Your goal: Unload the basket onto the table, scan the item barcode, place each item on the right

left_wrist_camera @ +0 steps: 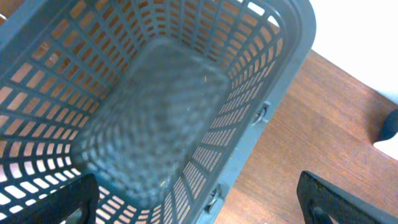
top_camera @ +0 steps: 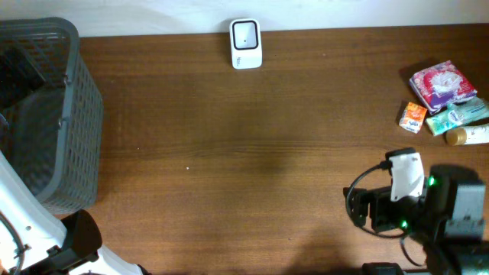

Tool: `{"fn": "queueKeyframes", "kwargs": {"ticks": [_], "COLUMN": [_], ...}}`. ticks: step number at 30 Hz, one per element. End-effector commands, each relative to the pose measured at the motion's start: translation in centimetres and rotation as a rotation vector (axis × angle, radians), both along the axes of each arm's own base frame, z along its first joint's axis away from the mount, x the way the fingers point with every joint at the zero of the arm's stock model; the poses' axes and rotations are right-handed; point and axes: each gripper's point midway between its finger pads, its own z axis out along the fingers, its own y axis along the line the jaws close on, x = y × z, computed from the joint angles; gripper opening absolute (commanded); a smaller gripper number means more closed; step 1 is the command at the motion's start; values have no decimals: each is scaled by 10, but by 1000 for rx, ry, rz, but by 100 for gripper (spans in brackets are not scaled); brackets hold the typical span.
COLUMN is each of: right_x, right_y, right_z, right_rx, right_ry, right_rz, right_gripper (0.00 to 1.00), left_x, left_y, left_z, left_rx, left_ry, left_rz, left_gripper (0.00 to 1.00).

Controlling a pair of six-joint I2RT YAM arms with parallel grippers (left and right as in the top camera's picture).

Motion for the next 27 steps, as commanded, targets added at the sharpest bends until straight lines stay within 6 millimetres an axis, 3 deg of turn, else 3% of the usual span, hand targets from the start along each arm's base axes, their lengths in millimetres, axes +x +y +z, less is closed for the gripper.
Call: {"fn": "queueKeyframes", "kwargs": {"ticks": [1, 5, 8, 15, 21, 25, 27], "right_x": [3, 22, 31, 42, 49, 58, 60], "right_y": [2, 6, 10, 9, 2, -8, -9], "right_z": [-30, -69, -82, -88, -69, -84, -82], "right_rx": [-21, -7, 1, -17, -42, 47, 47], "right_ry": [-93, -253, -401, -621, -760, -751, -774], "right_rz": [27, 49, 66, 59, 21, -96, -103], "right_gripper": [98, 99, 99, 99, 99, 99, 99], "left_x": [0, 0, 0, 0, 0, 0, 0], "left_y": [0, 0, 0, 0, 0, 0, 0], "left_z": [-1, -1, -1, -1, -1, -1, -1], "left_rx": [-7, -7, -7, -7, -7, -7, -7], "left_ry": [0, 0, 0, 0, 0, 0, 0], "left_rz": [5, 5, 5, 5, 5, 5, 5], "left_gripper": [99, 99, 99, 99, 99, 99, 99]}}
